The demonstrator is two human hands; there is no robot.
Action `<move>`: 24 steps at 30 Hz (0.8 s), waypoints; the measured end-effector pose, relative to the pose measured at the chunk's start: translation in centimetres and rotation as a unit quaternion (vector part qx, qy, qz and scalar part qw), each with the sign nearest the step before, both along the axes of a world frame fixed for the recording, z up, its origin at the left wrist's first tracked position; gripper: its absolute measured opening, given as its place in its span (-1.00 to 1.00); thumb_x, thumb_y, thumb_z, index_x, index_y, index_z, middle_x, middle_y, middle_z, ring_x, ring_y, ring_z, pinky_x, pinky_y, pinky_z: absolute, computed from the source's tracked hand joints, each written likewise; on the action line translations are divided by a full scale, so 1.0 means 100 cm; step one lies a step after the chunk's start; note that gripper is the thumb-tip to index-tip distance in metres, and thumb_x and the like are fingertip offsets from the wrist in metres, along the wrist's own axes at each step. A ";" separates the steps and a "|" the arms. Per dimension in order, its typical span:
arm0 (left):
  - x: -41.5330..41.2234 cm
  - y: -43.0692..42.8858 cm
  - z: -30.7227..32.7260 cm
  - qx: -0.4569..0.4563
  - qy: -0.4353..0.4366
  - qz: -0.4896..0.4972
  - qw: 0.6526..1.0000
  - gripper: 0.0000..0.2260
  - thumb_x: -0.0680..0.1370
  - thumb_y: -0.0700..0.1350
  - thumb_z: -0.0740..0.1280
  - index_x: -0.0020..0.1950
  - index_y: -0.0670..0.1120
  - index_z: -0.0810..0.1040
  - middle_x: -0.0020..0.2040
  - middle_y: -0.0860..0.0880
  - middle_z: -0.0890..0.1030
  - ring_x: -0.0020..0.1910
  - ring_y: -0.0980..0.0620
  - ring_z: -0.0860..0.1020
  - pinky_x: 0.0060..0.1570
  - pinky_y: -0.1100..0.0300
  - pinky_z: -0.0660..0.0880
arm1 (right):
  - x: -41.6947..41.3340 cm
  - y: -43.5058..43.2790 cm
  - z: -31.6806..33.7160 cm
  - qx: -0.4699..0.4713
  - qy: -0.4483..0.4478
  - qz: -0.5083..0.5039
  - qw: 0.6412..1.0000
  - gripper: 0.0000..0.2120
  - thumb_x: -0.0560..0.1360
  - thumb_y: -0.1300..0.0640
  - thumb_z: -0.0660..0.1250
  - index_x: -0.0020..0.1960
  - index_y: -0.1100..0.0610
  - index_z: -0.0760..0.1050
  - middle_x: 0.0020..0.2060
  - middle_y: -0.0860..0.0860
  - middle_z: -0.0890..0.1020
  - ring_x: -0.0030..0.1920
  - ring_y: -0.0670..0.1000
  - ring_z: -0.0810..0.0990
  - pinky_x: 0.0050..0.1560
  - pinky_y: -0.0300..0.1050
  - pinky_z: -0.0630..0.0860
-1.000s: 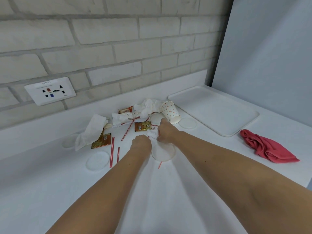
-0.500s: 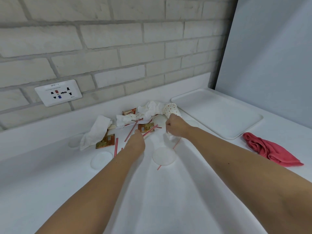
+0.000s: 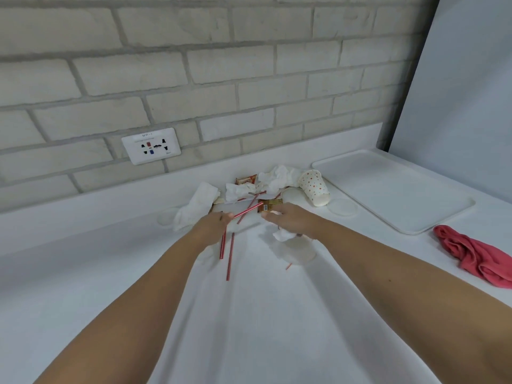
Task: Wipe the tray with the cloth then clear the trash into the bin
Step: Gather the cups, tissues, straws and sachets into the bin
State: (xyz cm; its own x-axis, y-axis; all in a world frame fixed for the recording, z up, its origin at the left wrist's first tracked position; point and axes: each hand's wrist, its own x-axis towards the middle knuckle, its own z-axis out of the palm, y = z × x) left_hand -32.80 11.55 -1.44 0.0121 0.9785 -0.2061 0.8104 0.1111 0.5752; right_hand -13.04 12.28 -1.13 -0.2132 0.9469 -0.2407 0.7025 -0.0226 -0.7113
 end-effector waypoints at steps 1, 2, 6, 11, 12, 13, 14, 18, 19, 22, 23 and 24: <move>0.002 -0.003 -0.001 -0.001 -0.019 -0.008 1.000 -0.53 0.65 0.07 0.02 0.19 -0.30 0.45 0.05 -0.25 0.51 0.08 -0.17 0.48 0.11 0.07 0.35 | -0.009 0.000 0.001 -0.007 0.038 -0.013 0.999 -0.64 0.59 -0.14 0.13 0.23 0.07 0.43 -0.06 -0.02 0.45 -0.25 -0.03 0.38 -0.38 -0.23 0.26; 0.004 -0.006 -0.001 -0.007 -0.035 -0.016 0.999 -0.56 0.65 0.07 0.03 0.10 -0.28 0.47 -0.08 -0.18 0.48 -0.04 -0.10 0.46 0.04 0.11 0.34 | -0.016 0.000 0.002 -0.005 0.063 -0.025 0.998 -0.74 0.61 -0.07 0.12 0.11 0.09 0.42 -0.19 0.00 0.43 -0.34 -0.04 0.31 -0.43 -0.23 0.21; 0.005 -0.012 -0.005 -0.040 -0.091 -0.032 0.995 -0.67 0.66 -0.06 0.04 -0.28 -0.09 0.33 -0.37 -0.02 0.42 -0.40 0.08 0.38 -0.31 0.25 0.29 | -0.033 0.003 0.004 0.013 0.093 -0.043 0.995 -0.76 0.59 0.21 0.06 -0.26 0.12 0.26 -0.39 0.00 0.26 -0.42 -0.04 0.20 -0.47 -0.25 0.13; -0.006 -0.005 -0.007 0.006 -0.090 0.046 0.995 -0.82 0.64 -0.16 0.09 -0.10 -0.10 0.43 -0.24 -0.03 0.44 -0.33 0.09 0.38 -0.24 0.22 0.36 | -0.032 0.003 0.003 0.037 -0.028 0.045 0.998 -0.79 0.53 0.02 0.31 -0.18 0.07 0.34 -0.33 -0.09 0.33 -0.29 -0.05 0.37 -0.44 -0.28 0.23; -0.013 -0.004 -0.008 0.015 -0.060 0.064 0.996 -0.85 0.63 -0.10 0.14 -0.02 -0.13 0.46 -0.22 -0.03 0.46 -0.27 0.05 0.43 -0.20 0.22 0.36 | -0.025 0.003 0.006 0.027 -0.059 0.054 0.996 -0.75 0.46 -0.03 0.40 -0.18 0.05 0.36 -0.27 -0.11 0.36 -0.23 -0.06 0.40 -0.43 -0.29 0.26; -0.021 -0.004 -0.010 0.010 -0.022 0.077 0.997 -0.80 0.60 -0.03 0.21 0.06 -0.16 0.46 -0.17 -0.04 0.49 -0.16 -0.01 0.47 -0.15 0.23 0.35 | -0.016 0.002 0.009 0.008 -0.100 0.066 0.993 -0.73 0.40 -0.05 0.46 -0.10 0.05 0.42 -0.17 -0.09 0.41 -0.17 -0.06 0.41 -0.42 -0.29 0.30; -0.030 -0.005 -0.012 -0.007 0.026 0.084 0.996 -0.66 0.55 0.04 0.29 0.17 -0.19 0.44 -0.05 -0.07 0.53 -0.01 -0.05 0.50 -0.09 0.23 0.35 | -0.007 -0.001 0.013 -0.010 -0.160 0.084 0.984 -0.59 0.36 -0.07 0.49 0.10 0.07 0.45 -0.01 -0.05 0.45 -0.08 -0.04 0.42 -0.39 -0.28 0.33; -0.054 -0.009 -0.025 -0.063 0.120 0.083 0.987 -0.20 0.39 0.16 0.44 0.44 -0.22 0.19 0.36 -0.10 0.39 0.35 -0.07 0.38 0.16 0.20 0.38 | 0.020 -0.010 0.014 -0.058 -0.351 0.126 0.926 -0.14 0.35 -0.10 0.50 0.50 0.08 0.15 0.42 0.00 0.30 0.35 0.06 0.35 0.08 -0.12 0.43; -0.057 -0.006 -0.027 -0.065 0.120 0.084 0.987 -0.20 0.38 0.16 0.46 0.43 -0.21 0.22 0.35 -0.10 0.41 0.33 -0.06 0.40 0.15 0.20 0.39 | 0.023 -0.011 0.009 -0.067 -0.349 0.124 0.926 -0.15 0.34 -0.09 0.50 0.49 0.09 0.18 0.38 0.00 0.34 0.34 0.06 0.37 0.10 -0.08 0.42; -0.054 -0.005 -0.026 -0.071 0.164 0.097 0.979 -0.28 0.35 0.21 0.45 0.34 -0.19 0.37 0.15 -0.06 0.53 0.12 -0.04 0.52 0.00 0.24 0.42 | 0.029 -0.016 -0.002 -0.054 -0.311 0.105 0.943 -0.24 0.29 -0.09 0.54 0.37 0.11 0.30 0.19 -0.01 0.46 0.17 0.03 0.46 0.02 -0.10 0.46; -0.052 -0.006 -0.026 -0.079 0.166 0.099 0.978 -0.32 0.35 0.21 0.44 0.29 -0.20 0.41 0.04 -0.06 0.53 0.01 -0.03 0.53 -0.06 0.24 0.43 | 0.029 -0.016 -0.003 -0.044 -0.312 0.105 0.943 -0.25 0.29 -0.09 0.54 0.36 0.11 0.31 0.20 -0.01 0.47 0.18 0.04 0.47 0.09 -0.07 0.47; -0.051 -0.008 -0.026 -0.088 0.159 0.097 0.979 -0.37 0.36 0.21 0.43 0.23 -0.21 0.43 -0.04 -0.06 0.52 -0.07 -0.02 0.52 -0.11 0.25 0.43 | 0.030 -0.018 -0.003 -0.033 -0.318 0.107 0.941 -0.26 0.30 -0.09 0.53 0.36 0.11 0.31 0.22 0.00 0.47 0.21 0.05 0.46 0.16 -0.05 0.46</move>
